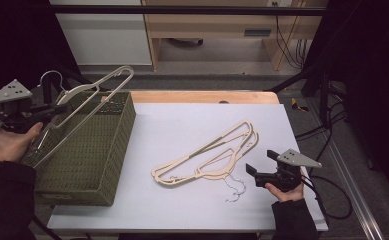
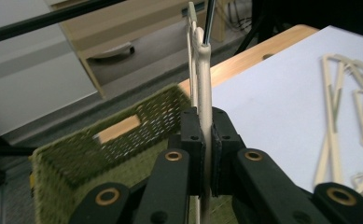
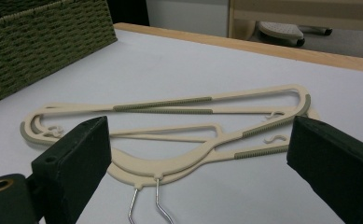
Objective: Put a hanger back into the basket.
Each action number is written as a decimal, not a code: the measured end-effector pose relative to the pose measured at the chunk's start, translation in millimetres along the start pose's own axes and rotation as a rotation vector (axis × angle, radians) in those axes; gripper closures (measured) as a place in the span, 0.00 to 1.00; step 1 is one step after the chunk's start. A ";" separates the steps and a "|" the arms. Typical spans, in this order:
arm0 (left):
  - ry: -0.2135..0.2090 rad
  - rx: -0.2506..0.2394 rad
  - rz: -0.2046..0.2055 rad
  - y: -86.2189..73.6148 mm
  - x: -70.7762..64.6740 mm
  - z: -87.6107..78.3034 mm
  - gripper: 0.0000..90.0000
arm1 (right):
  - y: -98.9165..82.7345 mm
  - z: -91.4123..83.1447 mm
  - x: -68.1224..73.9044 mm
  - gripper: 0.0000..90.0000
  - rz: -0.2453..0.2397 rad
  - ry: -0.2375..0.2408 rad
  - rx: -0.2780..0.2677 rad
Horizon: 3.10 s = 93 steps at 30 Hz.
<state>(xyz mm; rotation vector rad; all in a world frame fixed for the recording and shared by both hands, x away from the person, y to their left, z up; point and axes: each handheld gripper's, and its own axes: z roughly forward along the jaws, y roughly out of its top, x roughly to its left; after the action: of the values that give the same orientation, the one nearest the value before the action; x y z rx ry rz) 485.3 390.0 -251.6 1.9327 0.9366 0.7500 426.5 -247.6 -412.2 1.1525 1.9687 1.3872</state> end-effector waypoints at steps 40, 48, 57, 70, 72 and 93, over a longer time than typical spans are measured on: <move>-0.006 0.255 0.014 -98.0 -27.3 68.2 0.92 | -0.4 2.6 3.8 0.08 -0.002 0.003 0.009; -0.028 0.329 -0.020 -108.7 -34.2 76.2 0.87 | -0.2 2.9 4.3 0.08 -0.005 0.005 0.009; -0.054 0.403 -0.004 -109.8 -45.3 85.4 0.82 | 0.9 1.5 5.5 0.08 -0.006 0.006 0.003; -0.057 0.409 0.023 -106.3 -47.3 78.1 0.76 | 2.6 0.5 6.5 0.08 -0.006 0.011 -0.006; -0.057 0.401 0.023 -104.9 -47.7 75.1 0.75 | 3.3 -0.5 6.7 0.08 -0.010 0.013 -0.007; -0.048 -0.105 -0.108 -49.7 -81.0 19.6 0.25 | 6.2 -2.2 9.7 0.08 0.011 0.030 -0.020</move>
<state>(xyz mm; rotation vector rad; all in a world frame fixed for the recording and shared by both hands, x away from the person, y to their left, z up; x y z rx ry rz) 440.4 333.0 -316.0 1.7862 0.9455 0.6743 422.0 -239.9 -404.8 1.1421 1.9677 1.4341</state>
